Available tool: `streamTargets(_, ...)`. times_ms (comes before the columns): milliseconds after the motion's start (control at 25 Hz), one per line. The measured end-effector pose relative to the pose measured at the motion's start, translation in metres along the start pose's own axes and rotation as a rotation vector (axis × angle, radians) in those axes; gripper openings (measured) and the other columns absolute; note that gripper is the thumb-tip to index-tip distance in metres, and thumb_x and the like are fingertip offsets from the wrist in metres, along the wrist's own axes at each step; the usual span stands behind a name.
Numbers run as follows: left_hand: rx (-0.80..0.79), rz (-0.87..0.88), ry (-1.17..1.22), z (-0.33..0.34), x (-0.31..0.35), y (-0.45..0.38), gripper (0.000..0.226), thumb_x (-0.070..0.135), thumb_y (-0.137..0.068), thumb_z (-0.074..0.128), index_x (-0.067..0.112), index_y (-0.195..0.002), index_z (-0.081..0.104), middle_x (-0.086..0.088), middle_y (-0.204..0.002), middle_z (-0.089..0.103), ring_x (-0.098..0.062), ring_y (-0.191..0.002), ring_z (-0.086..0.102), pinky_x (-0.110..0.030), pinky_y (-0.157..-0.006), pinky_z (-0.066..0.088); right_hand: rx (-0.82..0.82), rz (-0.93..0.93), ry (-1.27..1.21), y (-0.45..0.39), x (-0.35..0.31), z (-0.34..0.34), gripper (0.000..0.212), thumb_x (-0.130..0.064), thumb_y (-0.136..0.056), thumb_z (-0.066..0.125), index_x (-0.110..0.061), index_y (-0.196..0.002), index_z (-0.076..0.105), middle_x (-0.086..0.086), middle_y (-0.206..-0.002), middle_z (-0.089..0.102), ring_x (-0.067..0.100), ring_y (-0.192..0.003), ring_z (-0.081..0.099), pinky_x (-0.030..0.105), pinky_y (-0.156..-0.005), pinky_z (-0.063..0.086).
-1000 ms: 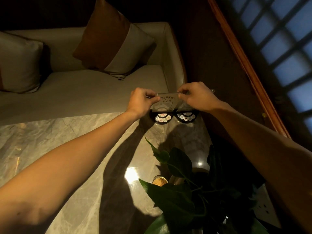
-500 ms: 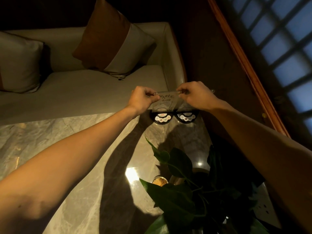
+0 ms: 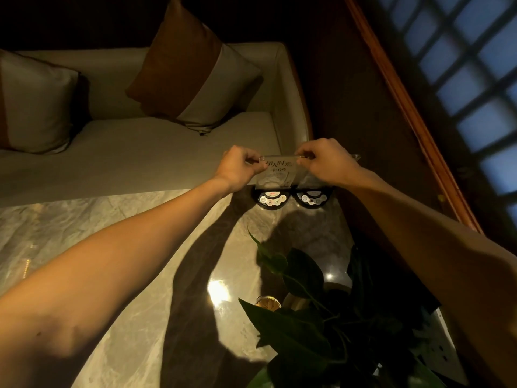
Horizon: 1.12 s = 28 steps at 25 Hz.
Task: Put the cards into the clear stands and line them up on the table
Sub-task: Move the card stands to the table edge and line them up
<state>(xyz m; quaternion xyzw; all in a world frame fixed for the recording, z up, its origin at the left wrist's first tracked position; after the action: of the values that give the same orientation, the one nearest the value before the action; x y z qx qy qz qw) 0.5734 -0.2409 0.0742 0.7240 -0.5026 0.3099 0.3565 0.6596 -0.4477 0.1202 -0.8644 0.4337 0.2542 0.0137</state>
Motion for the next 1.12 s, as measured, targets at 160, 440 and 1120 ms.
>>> streamTargets(160,-0.003,-0.004,0.011,0.0,0.005,0.001,0.014,0.021,-0.09,0.074,0.012,-0.1,0.077,-0.002,-0.096,0.075,-0.01,-0.087,0.065,-0.023,-0.08,0.05,-0.01,0.022,-0.014,-0.001,0.001,0.001,0.024,-0.022,-0.1,0.059,-0.014,-0.121,0.068,0.001,-0.111,0.07,0.014,-0.089,0.068,0.016,-0.067,0.05)
streamTargets(440,-0.033,-0.031,-0.025,-0.011,0.013,0.003,0.038,0.021,-0.085,0.079,0.01,-0.12,0.07,-0.003,-0.107,0.07,-0.016,-0.1,0.066,-0.028,-0.089,0.052,-0.057,0.026,0.017,0.007,-0.007,-0.005,0.044,-0.028,-0.097,0.063,-0.015,-0.139,0.055,0.004,-0.129,0.068,0.011,-0.087,0.07,0.027,-0.076,0.06)
streamTargets(1120,0.141,0.046,-0.328,-0.217,-0.011,0.234,0.079,0.062,-0.088,0.061,0.025,-0.153,0.035,0.001,-0.159,0.038,-0.018,-0.146,0.035,-0.038,-0.116,0.032,-0.025,0.009,0.022,0.093,-0.25,0.028,0.1,-0.067,-0.085,0.062,-0.034,-0.161,0.007,0.007,-0.171,0.001,0.03,-0.157,0.008,0.049,-0.122,0.021)
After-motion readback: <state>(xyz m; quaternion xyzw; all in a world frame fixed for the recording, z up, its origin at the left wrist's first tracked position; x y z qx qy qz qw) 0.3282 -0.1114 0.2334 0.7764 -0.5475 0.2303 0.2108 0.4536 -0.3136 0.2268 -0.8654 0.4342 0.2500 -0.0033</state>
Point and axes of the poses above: each hand's wrist, its own y-axis away from the middle knuckle, its own z-axis out of the palm, x = y × z, the point moved 1 cm from there along -y, towards the middle knuckle
